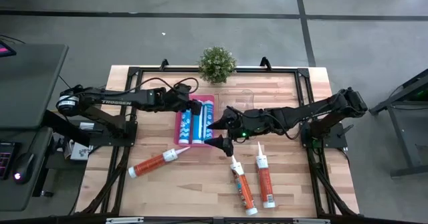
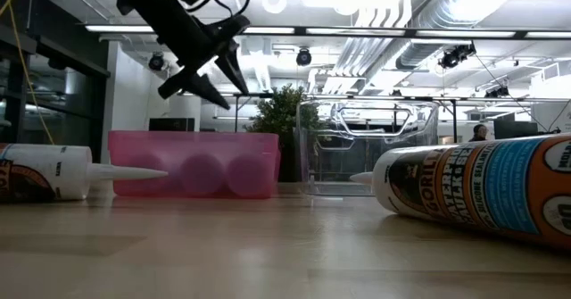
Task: Pick & place silicon tubes, Sealant and Lysol wipes
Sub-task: Put the right orange sealant into the transparent bin
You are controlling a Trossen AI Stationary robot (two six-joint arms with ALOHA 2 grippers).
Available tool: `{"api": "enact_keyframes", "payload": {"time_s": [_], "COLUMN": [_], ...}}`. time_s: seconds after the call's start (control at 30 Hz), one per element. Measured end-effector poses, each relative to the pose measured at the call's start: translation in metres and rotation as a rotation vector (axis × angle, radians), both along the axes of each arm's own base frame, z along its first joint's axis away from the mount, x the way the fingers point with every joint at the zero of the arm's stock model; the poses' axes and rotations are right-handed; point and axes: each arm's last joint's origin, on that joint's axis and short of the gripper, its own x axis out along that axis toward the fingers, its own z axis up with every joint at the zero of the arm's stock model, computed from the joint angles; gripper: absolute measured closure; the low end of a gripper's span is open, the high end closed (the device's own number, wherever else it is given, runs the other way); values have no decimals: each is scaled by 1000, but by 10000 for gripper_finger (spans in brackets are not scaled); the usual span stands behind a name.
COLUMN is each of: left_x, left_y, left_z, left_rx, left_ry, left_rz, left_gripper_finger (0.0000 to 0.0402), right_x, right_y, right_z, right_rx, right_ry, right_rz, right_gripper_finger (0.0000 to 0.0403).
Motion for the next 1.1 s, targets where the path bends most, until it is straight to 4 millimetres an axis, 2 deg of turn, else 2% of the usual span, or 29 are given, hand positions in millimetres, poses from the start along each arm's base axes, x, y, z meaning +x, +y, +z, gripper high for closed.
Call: {"api": "enact_keyframes", "payload": {"time_s": [0.23,0.3,0.5,0.63,0.8,0.97,1.1], "left_x": [-11,-15,-29,-41,-60,-76,-88], "left_y": [-5,-10,-32,-49,-65,-79,-89], "left_z": [10,16,38,46,52,58,61], "left_rx": [16,49,193,245,303,333,356], "left_ry": [17,11,-38,-36,-3,-7,-13], "left_rz": [-138,-176,-291,-346,-354,-400,-424], "left_gripper_finger": [370,392,381,399,396,400,401], "right_x": [-3,-6,-24,-42,-69,-95,-108], "right_y": [9,12,28,38,52,64,73], "right_z": [1,4,18,23,27,23,14], "right_rx": [19,19,-49,-39,-17,63,167], "right_ry": [1,-9,-37,6,73,173,272], "right_rz": [62,65,53,0,-82,-142,-182], "right_gripper_finger": [69,69,69,69,69,69,69]}}
